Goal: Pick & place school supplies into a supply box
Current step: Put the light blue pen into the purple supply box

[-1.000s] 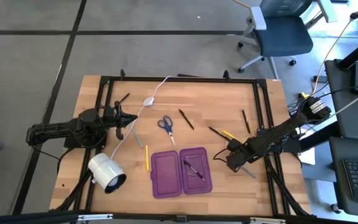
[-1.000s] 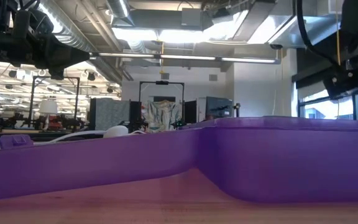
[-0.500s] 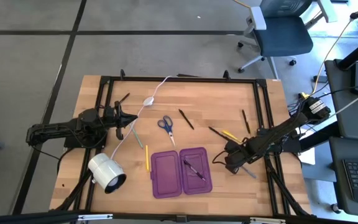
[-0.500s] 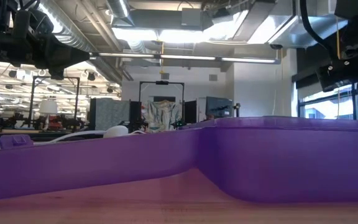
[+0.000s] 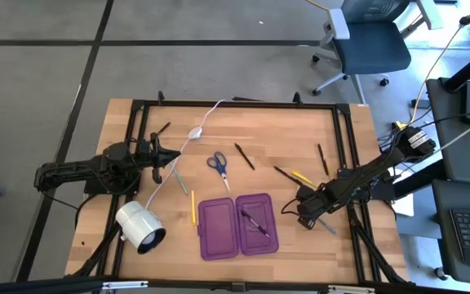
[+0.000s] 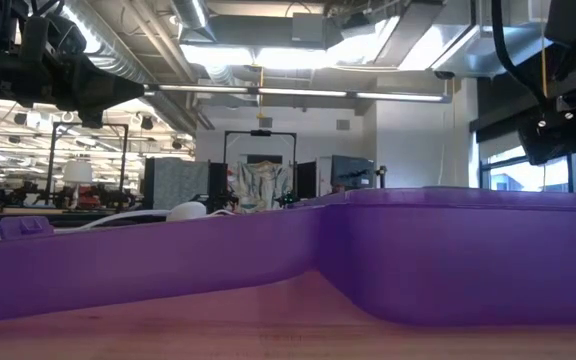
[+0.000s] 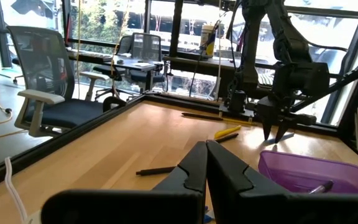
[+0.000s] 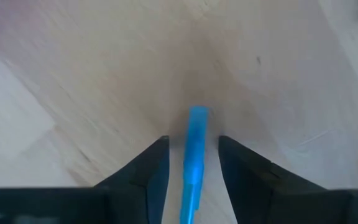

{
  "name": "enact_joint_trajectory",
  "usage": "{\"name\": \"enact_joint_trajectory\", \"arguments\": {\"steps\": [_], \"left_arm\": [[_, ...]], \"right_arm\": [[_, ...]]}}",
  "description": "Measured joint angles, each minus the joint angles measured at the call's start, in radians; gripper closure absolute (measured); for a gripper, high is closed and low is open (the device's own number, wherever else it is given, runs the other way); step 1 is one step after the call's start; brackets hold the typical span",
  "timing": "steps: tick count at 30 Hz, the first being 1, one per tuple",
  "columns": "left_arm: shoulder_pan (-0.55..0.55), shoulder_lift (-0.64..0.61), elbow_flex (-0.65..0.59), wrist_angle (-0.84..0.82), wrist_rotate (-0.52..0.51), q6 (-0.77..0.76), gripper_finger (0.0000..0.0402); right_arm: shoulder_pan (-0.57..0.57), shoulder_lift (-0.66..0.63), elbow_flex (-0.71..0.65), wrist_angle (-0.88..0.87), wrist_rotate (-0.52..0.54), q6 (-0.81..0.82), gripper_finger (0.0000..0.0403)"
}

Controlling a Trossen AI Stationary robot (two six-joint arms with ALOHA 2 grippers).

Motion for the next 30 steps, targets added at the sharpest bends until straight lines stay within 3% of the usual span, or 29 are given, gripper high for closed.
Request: {"name": "enact_joint_trajectory", "arguments": {"steps": [12, 30], "left_arm": [[0.000, 0.000, 0.000, 0.000, -0.006, 0.033, 0.0398], [0.000, 0.000, 0.000, 0.000, -0.007, 0.034, 0.0398]], "right_arm": [[0.001, 0.002, -0.002, -0.020, 0.024, -0.108, 0.0375], [0.000, 0.008, 0.076, -0.017, 0.030, -0.126, 0.0369]]}}
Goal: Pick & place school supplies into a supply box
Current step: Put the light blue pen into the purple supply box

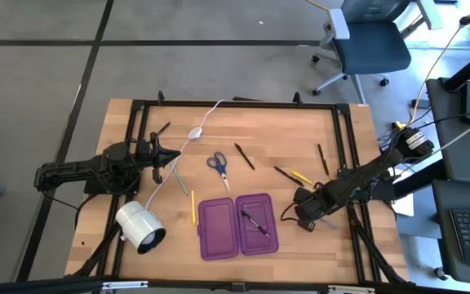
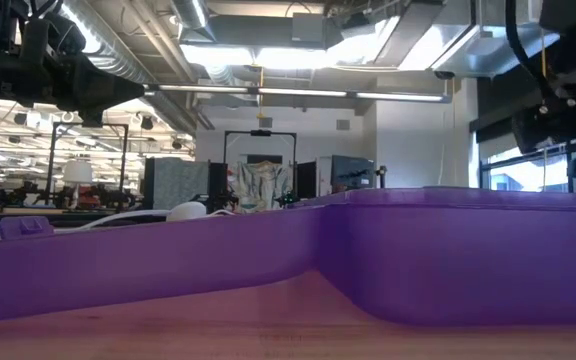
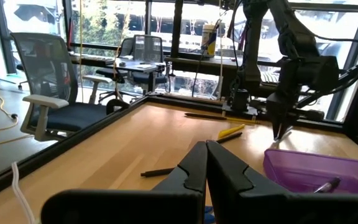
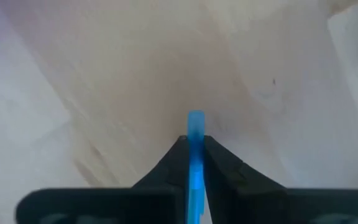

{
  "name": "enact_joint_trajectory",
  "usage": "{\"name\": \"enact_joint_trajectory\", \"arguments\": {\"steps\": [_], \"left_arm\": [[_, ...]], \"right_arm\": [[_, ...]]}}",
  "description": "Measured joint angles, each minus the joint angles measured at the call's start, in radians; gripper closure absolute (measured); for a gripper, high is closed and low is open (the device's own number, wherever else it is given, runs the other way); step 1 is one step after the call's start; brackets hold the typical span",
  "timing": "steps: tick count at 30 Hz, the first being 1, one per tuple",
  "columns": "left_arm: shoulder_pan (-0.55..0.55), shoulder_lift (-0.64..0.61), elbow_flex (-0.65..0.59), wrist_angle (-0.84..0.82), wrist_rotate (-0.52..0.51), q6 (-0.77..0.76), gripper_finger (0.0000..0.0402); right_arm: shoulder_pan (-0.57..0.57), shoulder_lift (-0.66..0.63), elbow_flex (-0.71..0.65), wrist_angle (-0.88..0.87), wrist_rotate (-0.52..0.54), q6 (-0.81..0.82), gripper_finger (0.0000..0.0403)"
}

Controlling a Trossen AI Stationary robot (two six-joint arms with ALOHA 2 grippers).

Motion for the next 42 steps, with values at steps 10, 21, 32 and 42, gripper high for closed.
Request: {"name": "enact_joint_trajectory", "arguments": {"steps": [10, 21, 32, 42], "left_arm": [[0.000, 0.000, 0.000, 0.000, 0.000, 0.000, 0.0398], [0.000, 0.000, 0.000, 0.000, 0.000, 0.000, 0.0398], [0.000, 0.000, 0.000, 0.000, 0.012, 0.000, 0.0398], [0.000, 0.000, 0.000, 0.000, 0.012, 0.000, 0.0398]], "right_arm": [[-0.003, -0.001, 0.177, 0.048, 0.063, 0.001, 0.0369], [-0.058, -0.003, 0.342, 0.378, 0.284, -0.098, 0.0367], [-0.124, 0.186, 0.326, 0.572, 0.261, -0.165, 0.0365], [-0.156, 0.329, 0.326, 0.571, 0.195, -0.149, 0.0363]]}}
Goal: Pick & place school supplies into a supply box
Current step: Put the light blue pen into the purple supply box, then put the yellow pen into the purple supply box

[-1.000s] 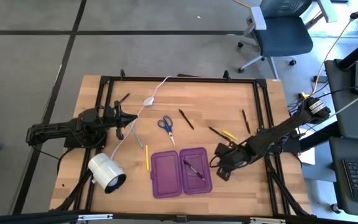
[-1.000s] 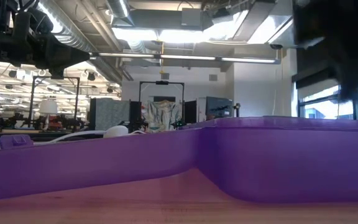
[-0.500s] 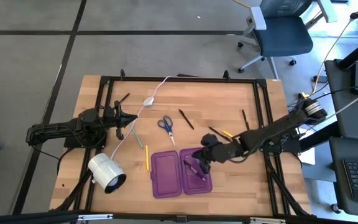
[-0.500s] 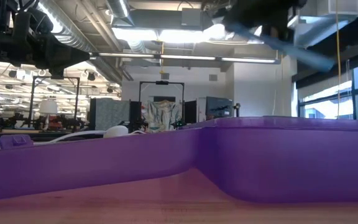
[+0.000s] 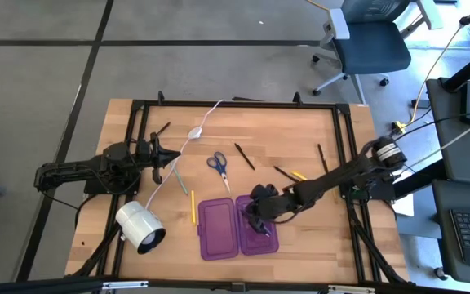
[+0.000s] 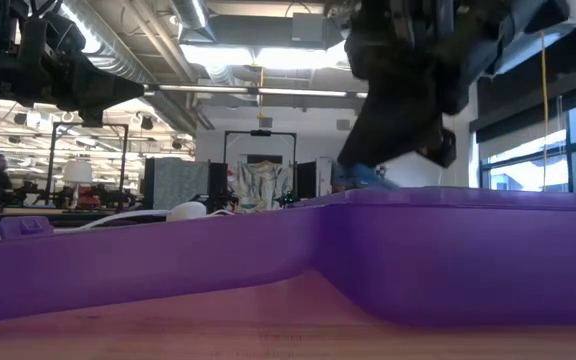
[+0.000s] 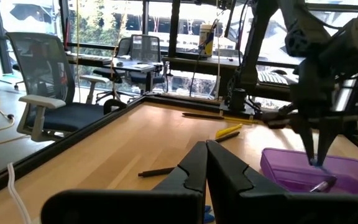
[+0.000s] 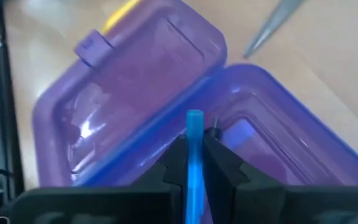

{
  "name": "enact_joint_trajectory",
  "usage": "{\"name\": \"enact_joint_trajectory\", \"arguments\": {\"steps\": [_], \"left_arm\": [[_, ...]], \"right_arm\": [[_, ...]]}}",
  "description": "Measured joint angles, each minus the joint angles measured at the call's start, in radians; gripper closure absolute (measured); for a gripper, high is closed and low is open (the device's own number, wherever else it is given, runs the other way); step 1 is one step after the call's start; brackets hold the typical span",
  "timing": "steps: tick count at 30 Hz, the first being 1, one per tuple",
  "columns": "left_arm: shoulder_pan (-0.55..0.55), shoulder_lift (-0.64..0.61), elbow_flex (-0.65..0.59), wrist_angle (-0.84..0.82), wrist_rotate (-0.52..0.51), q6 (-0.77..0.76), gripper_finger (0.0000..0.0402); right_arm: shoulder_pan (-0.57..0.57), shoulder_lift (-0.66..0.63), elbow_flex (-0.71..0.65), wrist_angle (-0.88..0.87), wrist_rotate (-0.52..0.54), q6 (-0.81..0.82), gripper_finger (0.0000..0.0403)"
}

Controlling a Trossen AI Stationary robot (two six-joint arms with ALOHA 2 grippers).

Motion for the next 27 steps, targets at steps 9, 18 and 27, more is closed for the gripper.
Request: {"name": "enact_joint_trajectory", "arguments": {"steps": [9, 18, 27], "left_arm": [[0.000, 0.000, 0.000, 0.000, 0.000, 0.000, 0.0398], [0.000, 0.000, 0.000, 0.000, 0.000, 0.000, 0.0398], [0.000, 0.000, 0.000, 0.000, 0.000, 0.000, 0.0398]], "right_arm": [[-0.020, 0.043, 0.000, -0.009, -0.048, -0.010, 0.0362], [-0.029, 0.039, 0.000, -0.012, -0.054, -0.013, 0.0354], [-0.029, 0.039, 0.000, -0.025, -0.063, -0.036, 0.0310]]}}
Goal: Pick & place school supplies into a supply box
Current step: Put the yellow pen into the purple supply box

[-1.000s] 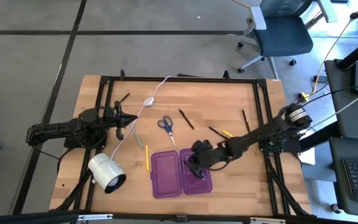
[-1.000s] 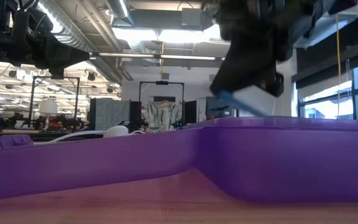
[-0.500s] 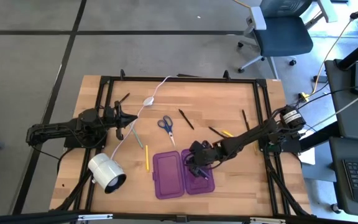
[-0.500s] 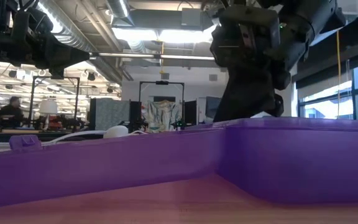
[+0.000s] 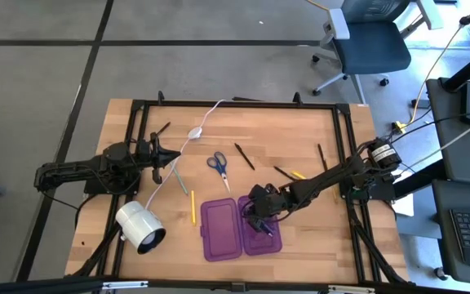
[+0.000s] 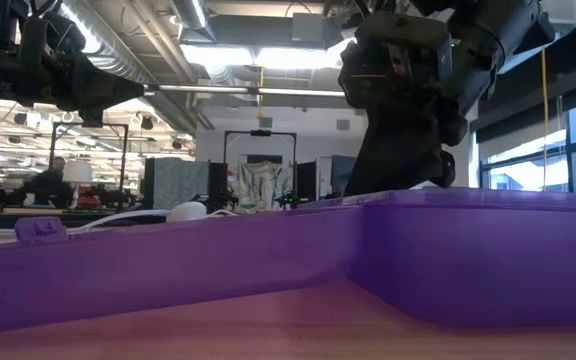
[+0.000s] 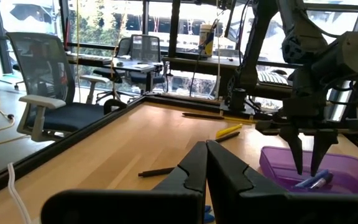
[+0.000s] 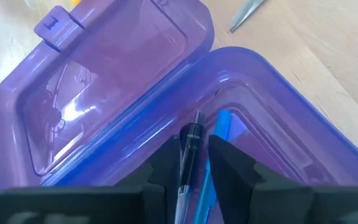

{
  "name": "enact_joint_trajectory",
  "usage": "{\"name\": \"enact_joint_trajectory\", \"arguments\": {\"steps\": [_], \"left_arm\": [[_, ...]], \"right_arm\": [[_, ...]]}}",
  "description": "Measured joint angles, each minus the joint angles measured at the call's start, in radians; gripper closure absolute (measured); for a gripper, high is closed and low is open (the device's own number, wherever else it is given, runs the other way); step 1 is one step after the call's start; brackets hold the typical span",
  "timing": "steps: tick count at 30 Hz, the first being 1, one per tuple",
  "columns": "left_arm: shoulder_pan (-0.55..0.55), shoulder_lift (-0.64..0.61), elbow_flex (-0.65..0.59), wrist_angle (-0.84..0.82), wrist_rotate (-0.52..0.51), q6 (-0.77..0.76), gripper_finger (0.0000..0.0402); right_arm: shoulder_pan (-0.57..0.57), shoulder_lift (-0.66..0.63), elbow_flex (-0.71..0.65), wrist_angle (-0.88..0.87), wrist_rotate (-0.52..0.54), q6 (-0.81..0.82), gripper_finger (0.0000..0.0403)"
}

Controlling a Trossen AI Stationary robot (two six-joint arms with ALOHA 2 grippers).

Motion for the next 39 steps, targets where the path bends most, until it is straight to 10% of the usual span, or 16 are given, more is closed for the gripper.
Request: {"name": "enact_joint_trajectory", "arguments": {"steps": [6, 21, 39], "left_arm": [[0.000, 0.000, 0.000, 0.000, 0.000, 0.000, 0.0398], [0.000, 0.000, 0.000, 0.000, 0.000, 0.000, 0.0398], [0.000, 0.000, 0.000, 0.000, -0.001, -0.021, 0.0398]], "right_arm": [[-0.014, -0.088, 0.001, -0.060, -0.116, 0.021, 0.0306], [-0.014, -0.447, 0.001, -1.147, 0.070, 0.561, 0.0306], [-0.169, -0.429, 0.000, -1.176, -0.007, 0.274, 0.0306]]}}
